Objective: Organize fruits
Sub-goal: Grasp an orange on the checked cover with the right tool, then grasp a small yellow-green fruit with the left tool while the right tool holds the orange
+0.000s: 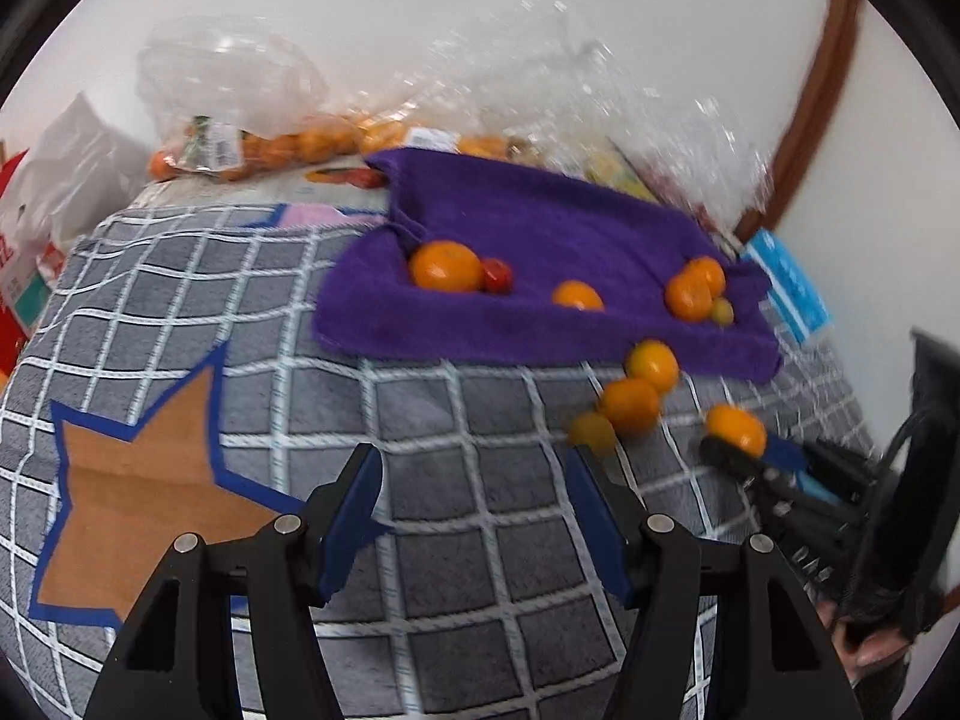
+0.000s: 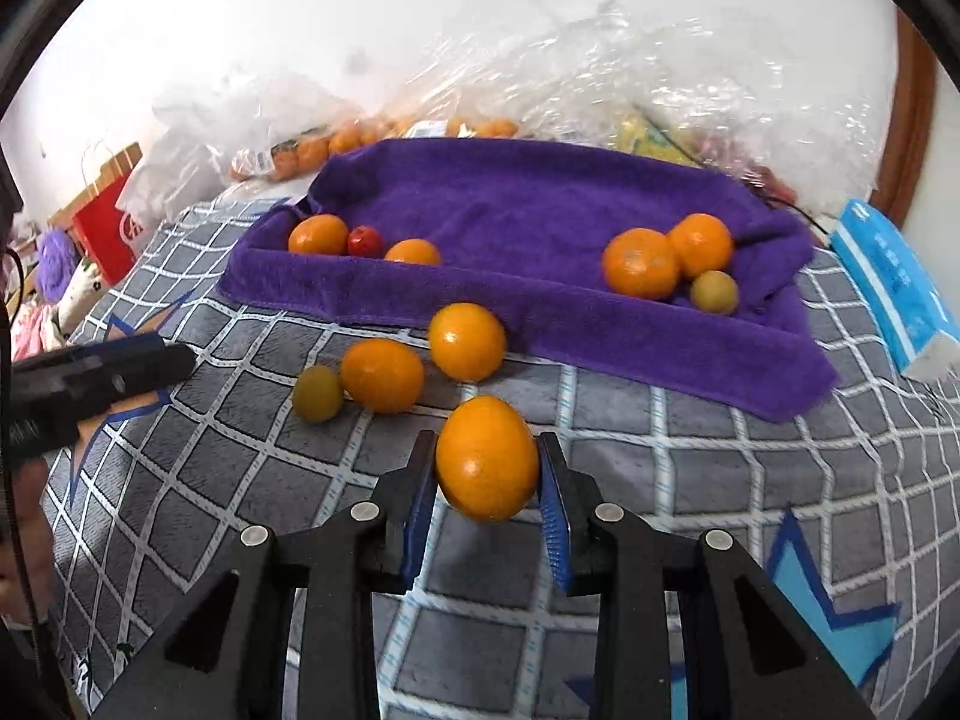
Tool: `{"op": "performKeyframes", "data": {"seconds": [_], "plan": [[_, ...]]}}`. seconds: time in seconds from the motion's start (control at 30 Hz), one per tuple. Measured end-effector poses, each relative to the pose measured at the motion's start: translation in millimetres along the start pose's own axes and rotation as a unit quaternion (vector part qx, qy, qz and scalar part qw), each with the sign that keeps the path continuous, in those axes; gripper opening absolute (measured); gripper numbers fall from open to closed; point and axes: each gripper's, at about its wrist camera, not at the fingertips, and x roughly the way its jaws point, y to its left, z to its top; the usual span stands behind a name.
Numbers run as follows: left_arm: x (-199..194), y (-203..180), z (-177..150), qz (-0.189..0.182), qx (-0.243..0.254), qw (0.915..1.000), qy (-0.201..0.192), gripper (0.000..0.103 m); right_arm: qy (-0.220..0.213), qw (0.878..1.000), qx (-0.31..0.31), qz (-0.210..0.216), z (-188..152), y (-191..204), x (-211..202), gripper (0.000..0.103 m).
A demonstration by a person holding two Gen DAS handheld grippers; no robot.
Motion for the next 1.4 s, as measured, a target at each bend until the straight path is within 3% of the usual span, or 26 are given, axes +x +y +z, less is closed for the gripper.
{"op": "performKeyframes", "data": {"seconds": [0.2, 0.33, 0.63, 0.73, 0.87, 1.17, 1.4], "plan": [[24, -25, -12, 0.013, 0.037, 0.9986, 0.035, 0.061, -0.020, 0.999, 0.014, -0.032, -15, -21, -16, 0.032], [25, -36, -20, 0.044, 0.058, 0.9973, 0.015, 0.061, -0.027, 0.998, 0.029, -0.043, -26, -34, -21, 0.032], [22, -35, -24, 0.069, 0.056, 0.9961, 0.008, 0.060, -0.062, 0.996, 0.057, -0.022, -28, -47, -33, 0.032], [25, -39, -25, 0.072, 0.065, 0.9953, 0.012, 0.066, -0.064, 0.996, 0.058, -0.019, -28, -46, -35, 0.032], [26, -41, -22, 0.070, 0.060, 0.9956, 0.017, 0.065, -0.065, 0.996, 0.048, -0.023, -29, -43, -36, 0.032], [39, -66, -8, 0.041, 0.094, 0.9943, 0.028, 0.051, -0.068, 0.996, 0.065, -0.006, -31, -49, -38, 0.032], [53, -74, 1, 0.054, 0.100, 0.9933, 0.022, 0.042, -0.067, 0.996, 0.060, -0.006, -31, -48, -37, 0.032]]}}
